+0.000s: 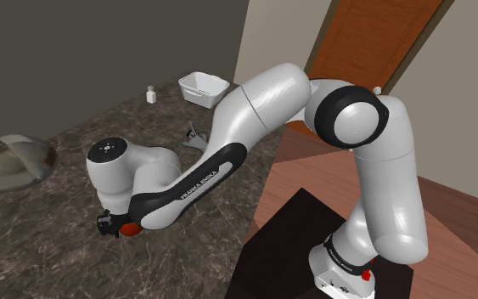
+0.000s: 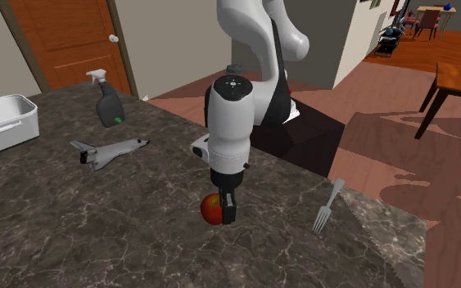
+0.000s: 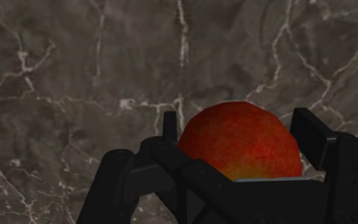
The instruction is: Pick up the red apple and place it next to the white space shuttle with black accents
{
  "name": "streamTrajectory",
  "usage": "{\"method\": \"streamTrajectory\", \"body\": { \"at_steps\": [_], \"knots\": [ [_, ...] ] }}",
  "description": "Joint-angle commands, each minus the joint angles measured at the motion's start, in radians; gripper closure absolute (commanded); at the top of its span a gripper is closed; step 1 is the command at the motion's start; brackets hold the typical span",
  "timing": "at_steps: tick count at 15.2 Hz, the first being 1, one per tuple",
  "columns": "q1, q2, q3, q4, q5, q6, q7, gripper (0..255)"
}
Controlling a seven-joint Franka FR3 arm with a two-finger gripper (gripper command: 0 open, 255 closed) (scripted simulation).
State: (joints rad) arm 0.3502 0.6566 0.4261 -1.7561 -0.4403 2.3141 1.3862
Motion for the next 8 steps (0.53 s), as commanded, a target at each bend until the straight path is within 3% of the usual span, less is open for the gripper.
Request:
{"method": "streamTrajectory", "body": {
  "at_steps": [1,8],
  "knots": [
    [0.000,0.000,0.000,0.000,0.000,0.000,0.000,255],
    [-0.003,-0.009,0.004,-0.001,0.005,-0.008,-0.003,255]
  ]
}}
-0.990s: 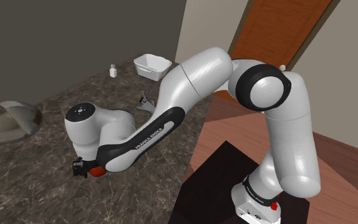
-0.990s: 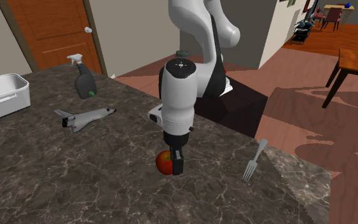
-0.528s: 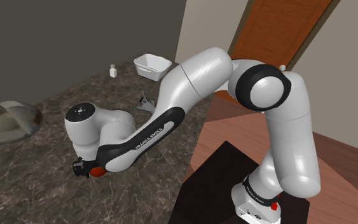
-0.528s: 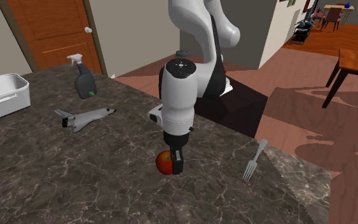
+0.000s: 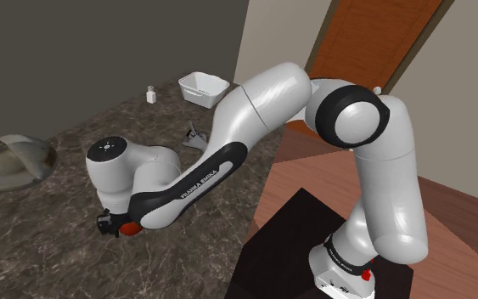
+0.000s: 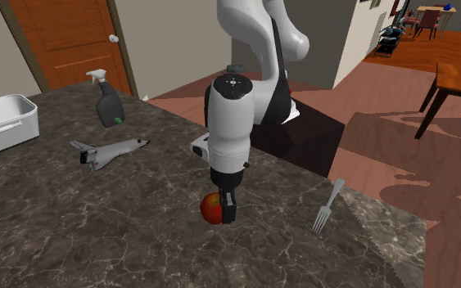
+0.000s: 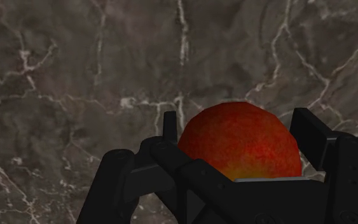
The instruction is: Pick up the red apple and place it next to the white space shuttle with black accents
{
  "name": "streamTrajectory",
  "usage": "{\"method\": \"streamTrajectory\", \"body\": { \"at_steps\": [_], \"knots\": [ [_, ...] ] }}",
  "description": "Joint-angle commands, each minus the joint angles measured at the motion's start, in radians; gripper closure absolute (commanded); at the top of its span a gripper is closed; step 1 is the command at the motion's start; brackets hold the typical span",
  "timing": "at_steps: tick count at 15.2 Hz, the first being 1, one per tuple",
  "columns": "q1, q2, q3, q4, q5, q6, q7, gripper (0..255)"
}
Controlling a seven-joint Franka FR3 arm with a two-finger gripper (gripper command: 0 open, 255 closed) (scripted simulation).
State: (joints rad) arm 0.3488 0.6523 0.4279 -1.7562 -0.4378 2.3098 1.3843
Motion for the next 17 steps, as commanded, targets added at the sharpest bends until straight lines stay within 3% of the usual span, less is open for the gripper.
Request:
{"method": "streamTrajectory", "body": {
  "at_steps": [1,17],
  "knots": [
    [-0.004,-0.014,0.006,-0.001,0.007,-0.012,-0.005,255],
    [-0.038,-0.143,0.058,0.026,0.084,-0.157,-0.058,255]
  ]
}}
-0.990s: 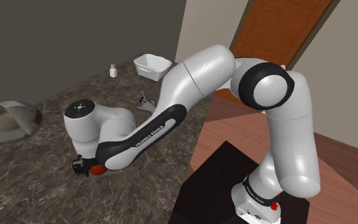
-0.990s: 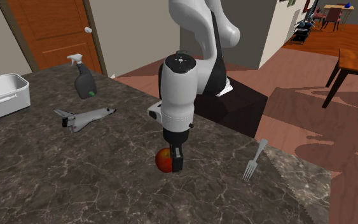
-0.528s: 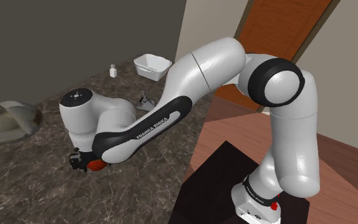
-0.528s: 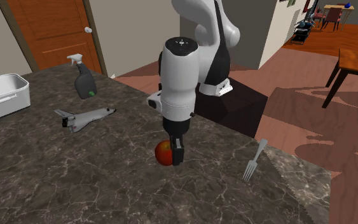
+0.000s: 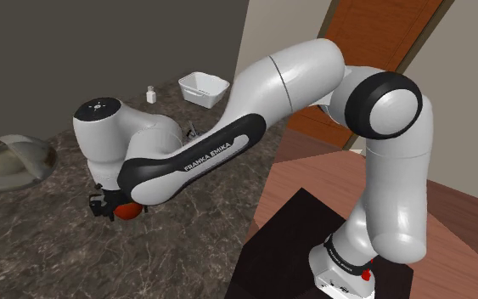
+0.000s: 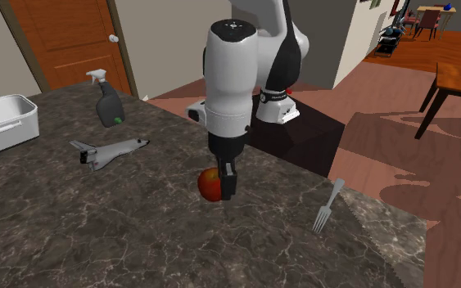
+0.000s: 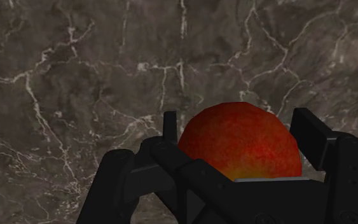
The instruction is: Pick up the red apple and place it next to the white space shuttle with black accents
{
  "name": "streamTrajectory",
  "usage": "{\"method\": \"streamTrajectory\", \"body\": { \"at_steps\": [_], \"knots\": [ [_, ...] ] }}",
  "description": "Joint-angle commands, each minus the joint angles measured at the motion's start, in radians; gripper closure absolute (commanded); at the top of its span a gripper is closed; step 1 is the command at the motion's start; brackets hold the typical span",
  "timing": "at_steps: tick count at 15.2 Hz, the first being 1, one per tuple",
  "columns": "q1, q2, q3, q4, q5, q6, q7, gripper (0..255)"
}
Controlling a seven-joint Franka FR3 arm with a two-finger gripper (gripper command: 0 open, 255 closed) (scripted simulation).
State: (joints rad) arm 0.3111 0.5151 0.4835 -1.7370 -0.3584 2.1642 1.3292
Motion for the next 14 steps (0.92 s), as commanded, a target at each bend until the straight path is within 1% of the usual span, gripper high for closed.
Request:
{"method": "streamTrajectory", "body": {
  "at_steps": [1,14],
  "knots": [
    [-0.002,-0.013,0.005,0.010,0.009,-0.022,-0.006,255],
    [-0.016,-0.088,0.032,0.078,0.060,-0.155,-0.045,255]
  ]
}}
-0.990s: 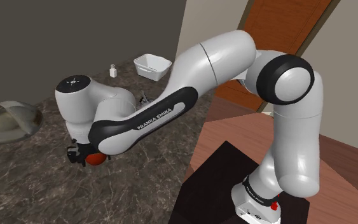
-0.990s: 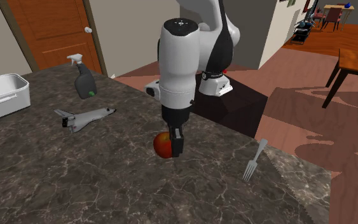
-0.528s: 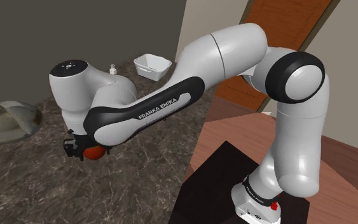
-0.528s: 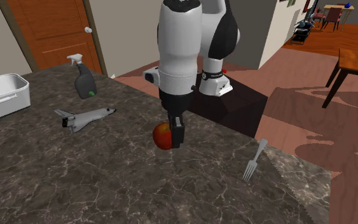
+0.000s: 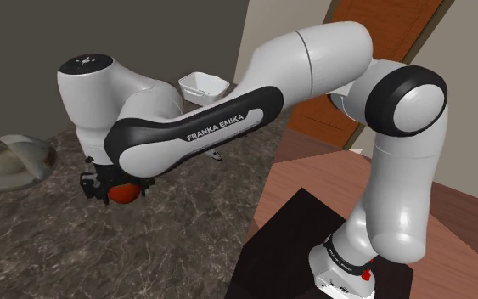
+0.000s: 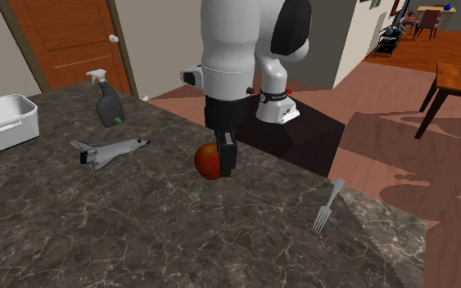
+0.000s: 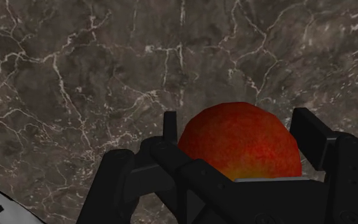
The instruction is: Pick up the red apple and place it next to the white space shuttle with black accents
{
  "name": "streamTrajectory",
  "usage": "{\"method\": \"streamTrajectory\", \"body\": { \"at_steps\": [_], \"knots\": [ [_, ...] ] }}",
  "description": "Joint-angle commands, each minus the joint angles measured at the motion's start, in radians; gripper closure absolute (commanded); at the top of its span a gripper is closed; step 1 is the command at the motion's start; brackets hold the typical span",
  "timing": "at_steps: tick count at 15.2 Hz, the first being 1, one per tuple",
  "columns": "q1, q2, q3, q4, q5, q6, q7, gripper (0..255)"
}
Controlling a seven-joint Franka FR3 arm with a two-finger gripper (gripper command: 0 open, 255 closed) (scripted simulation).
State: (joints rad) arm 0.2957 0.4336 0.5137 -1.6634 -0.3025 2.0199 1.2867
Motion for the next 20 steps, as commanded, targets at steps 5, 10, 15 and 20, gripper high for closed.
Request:
{"method": "streamTrajectory", "body": {
  "at_steps": [5,10,15,20],
  "knots": [
    [-0.096,-0.056,-0.017,-0.061,0.031,0.023,-0.113,255],
    [-0.181,-0.083,-0.043,-0.095,0.052,0.045,-0.225,255],
    [-0.258,-0.088,-0.074,-0.097,0.065,0.055,-0.336,255],
    [-0.327,-0.071,-0.106,-0.069,0.071,0.054,-0.443,255]
  ]
}}
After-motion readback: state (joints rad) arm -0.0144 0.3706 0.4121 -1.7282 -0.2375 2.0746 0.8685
